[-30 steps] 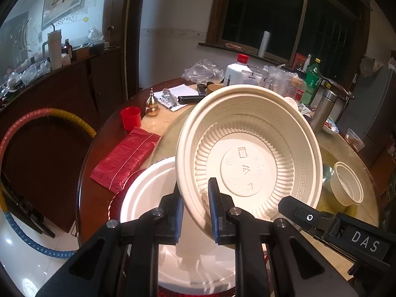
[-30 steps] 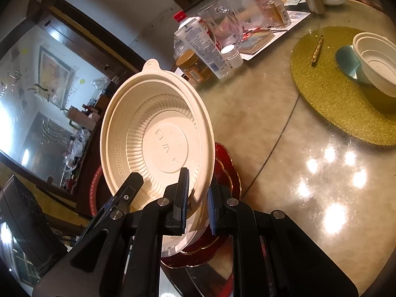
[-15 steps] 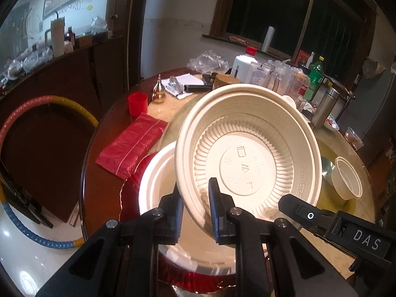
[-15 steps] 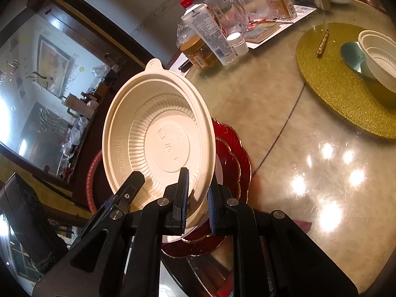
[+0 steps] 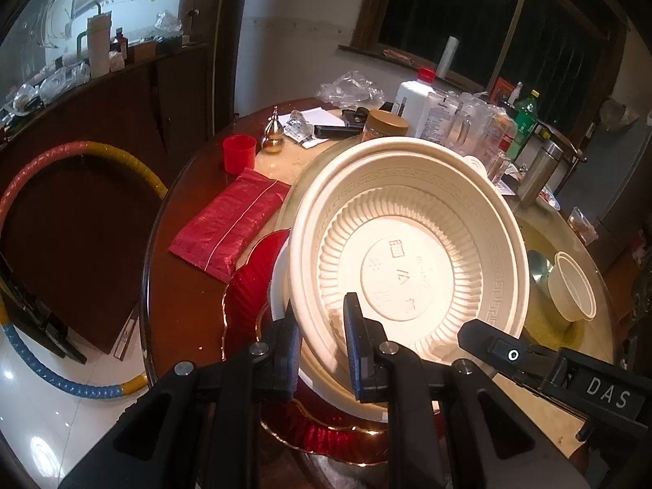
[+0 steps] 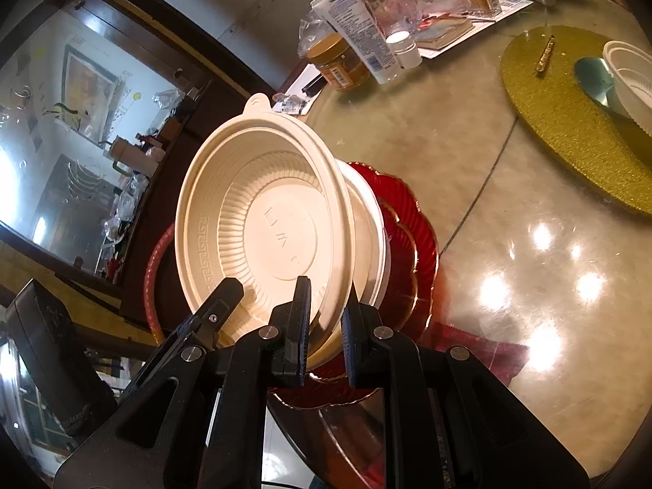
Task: Organize plates and bowls
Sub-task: 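Lower the beige bowl with both tools into the white foam bowls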
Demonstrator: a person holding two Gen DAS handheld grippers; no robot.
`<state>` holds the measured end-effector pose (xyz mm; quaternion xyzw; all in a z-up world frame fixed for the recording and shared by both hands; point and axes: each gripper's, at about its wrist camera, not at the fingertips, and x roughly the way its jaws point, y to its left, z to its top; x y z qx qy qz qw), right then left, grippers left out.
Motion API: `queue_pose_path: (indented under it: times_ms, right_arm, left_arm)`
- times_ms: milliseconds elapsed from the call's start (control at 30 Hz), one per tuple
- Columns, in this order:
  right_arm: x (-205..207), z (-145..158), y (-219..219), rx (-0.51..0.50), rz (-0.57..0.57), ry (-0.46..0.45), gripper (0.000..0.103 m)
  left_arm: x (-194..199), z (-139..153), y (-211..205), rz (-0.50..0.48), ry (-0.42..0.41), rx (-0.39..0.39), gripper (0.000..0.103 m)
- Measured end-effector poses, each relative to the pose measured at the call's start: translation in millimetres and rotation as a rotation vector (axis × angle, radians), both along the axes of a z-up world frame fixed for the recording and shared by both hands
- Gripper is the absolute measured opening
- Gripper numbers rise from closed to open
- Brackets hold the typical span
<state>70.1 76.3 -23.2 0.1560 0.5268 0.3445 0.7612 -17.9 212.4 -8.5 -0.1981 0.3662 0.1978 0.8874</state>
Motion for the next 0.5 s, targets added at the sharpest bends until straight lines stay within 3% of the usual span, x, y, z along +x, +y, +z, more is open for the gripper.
queue_pose_path:
  times_ms: [500]
  right_arm:
    - [8.2,-4.4,3.0,0.02,0.045,0.074,0.016]
  left_arm:
    - [-2.5,-2.6,7.1,0.01,0.025,-0.04,0.018]
